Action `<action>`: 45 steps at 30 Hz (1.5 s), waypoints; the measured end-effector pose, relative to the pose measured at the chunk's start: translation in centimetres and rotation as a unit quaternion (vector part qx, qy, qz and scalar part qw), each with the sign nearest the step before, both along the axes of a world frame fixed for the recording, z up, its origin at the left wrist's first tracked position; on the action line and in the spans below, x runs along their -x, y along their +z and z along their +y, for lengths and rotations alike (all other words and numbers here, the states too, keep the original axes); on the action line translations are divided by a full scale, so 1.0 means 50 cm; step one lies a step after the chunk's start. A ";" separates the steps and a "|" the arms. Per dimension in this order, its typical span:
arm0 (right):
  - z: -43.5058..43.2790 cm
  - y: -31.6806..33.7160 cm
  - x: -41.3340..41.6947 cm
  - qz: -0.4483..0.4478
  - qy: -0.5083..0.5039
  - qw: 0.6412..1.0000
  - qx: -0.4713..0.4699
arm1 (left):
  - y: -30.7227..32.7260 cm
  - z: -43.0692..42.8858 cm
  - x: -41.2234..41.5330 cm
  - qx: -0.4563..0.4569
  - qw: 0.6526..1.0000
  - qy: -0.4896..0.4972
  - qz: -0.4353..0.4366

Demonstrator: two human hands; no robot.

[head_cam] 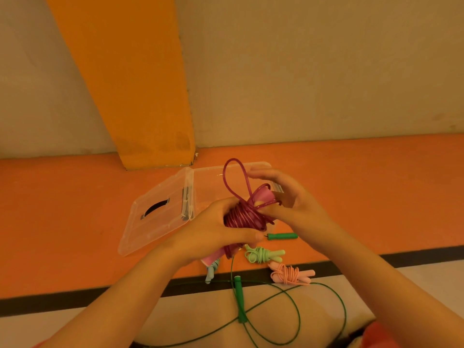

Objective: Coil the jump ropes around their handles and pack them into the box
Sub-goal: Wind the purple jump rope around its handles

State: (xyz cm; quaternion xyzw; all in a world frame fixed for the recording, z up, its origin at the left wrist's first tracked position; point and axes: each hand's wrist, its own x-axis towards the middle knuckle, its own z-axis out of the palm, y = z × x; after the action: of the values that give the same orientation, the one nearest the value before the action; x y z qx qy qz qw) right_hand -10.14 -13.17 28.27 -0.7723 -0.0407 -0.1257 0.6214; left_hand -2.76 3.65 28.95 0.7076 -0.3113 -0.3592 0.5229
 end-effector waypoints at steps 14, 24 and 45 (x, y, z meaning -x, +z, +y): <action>-0.031 0.032 0.015 0.044 0.091 0.994 -0.037 | 0.018 0.003 0.008 0.073 0.990 -0.022 0.118; 0.037 -0.034 -0.011 0.133 -0.099 0.978 -0.129 | -0.033 -0.018 0.002 0.101 0.981 0.163 0.034; 0.038 -0.053 -0.016 0.040 -0.132 0.990 0.040 | -0.030 -0.001 -0.037 0.014 0.849 0.199 -0.490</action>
State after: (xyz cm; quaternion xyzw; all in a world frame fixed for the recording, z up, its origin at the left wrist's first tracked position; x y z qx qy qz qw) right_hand -9.35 -11.26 25.64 -0.7995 0.0812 -0.1738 0.5692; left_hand -0.92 3.60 27.45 0.8310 -0.3847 0.1502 0.3726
